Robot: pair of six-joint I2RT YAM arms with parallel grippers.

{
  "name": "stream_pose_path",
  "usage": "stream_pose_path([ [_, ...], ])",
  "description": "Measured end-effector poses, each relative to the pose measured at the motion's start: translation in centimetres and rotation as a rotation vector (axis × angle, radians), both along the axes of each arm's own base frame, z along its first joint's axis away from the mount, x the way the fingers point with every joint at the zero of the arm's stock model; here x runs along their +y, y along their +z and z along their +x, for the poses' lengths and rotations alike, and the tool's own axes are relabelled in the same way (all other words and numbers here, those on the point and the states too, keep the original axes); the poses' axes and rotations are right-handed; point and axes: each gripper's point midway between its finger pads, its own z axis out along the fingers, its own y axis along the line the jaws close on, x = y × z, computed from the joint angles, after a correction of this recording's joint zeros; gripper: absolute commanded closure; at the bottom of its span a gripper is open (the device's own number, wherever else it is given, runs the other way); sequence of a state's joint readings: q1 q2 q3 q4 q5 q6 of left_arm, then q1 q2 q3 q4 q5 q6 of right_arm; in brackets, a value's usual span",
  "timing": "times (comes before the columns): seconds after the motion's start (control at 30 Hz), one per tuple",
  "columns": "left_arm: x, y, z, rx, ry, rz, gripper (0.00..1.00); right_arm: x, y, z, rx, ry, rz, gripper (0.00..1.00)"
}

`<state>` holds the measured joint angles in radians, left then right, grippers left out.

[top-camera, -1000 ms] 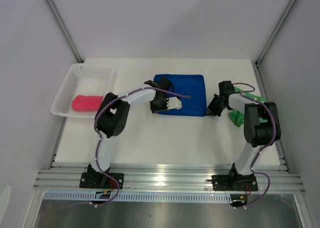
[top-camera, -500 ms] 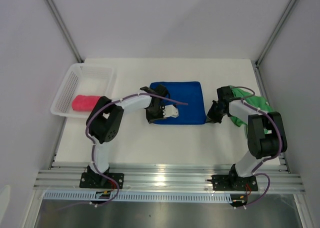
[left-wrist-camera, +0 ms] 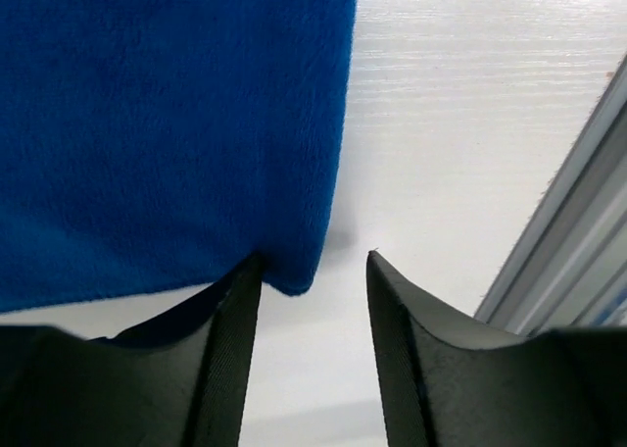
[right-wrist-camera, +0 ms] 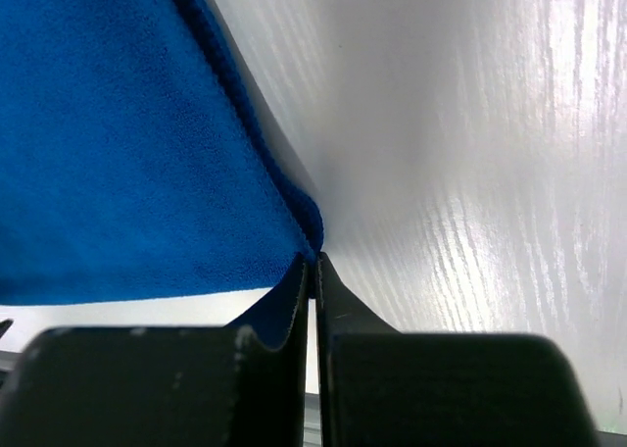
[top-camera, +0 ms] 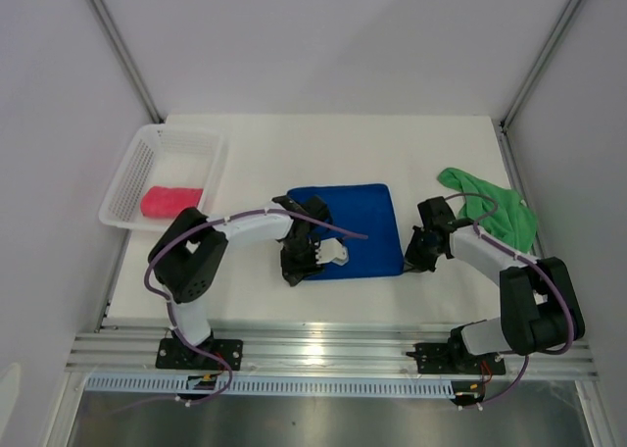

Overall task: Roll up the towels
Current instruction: Fold the towel

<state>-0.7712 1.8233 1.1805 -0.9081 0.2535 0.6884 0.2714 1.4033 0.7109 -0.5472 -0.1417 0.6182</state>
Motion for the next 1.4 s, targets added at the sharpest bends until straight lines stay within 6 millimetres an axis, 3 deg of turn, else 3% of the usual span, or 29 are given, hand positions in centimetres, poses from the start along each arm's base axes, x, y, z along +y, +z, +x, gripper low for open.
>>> stream_pose_path([
  [0.07,0.0,0.3,-0.2,0.009,0.022,-0.005,0.45,-0.1,-0.2,-0.2,0.006,-0.004,-0.004,1.0],
  [0.17,0.1,1.8,-1.1,0.052,0.064,-0.02,0.27,-0.2,-0.2,-0.3,0.008,-0.004,-0.007,1.0],
  [0.2,0.1,2.7,-1.2,0.063,0.075,-0.036,0.26,-0.2,-0.2,-0.3,0.008,-0.003,-0.008,1.0],
  [0.37,-1.0,8.0,0.2,0.058,0.166,-0.176,0.27,-0.6,-0.5,-0.2,0.012,0.003,-0.031,1.0],
  [0.5,-0.5,10.2,4.4,0.033,0.377,-0.246,0.34,-1.1,-0.3,0.0,0.01,0.003,-0.059,1.0],
  [0.6,1.1,9.7,8.9,0.019,0.577,-0.227,0.43,-1.3,0.4,0.7,-0.007,0.001,-0.076,1.0],
  [0.7,2.5,7.6,14.4,-0.002,0.749,-0.194,0.42,-1.3,0.9,1.4,-0.027,-0.002,-0.083,1.0],
  [0.77,3.5,6.0,17.1,-0.027,0.823,-0.172,0.4,-1.3,0.9,1.4,-0.028,-0.006,-0.088,1.0],
  [0.9,3.6,4.2,19.7,-0.057,0.888,-0.15,0.39,-1.4,0.9,1.4,-0.027,-0.014,-0.093,1.0],
  [1.17,2.4,3.6,25.2,-0.145,0.915,-0.147,0.42,-1.5,0.6,1.2,-0.023,-0.027,-0.104,1.0],
  [1.3,2.1,2.7,25.8,-0.118,0.913,-0.119,0.61,-1.5,0.6,1.2,-0.021,-0.027,-0.105,1.0],
  [1.4,2.1,2.5,25.8,-0.101,0.906,-0.101,0.62,-1.7,0.5,1.1,-0.019,-0.031,-0.12,1.0],
])
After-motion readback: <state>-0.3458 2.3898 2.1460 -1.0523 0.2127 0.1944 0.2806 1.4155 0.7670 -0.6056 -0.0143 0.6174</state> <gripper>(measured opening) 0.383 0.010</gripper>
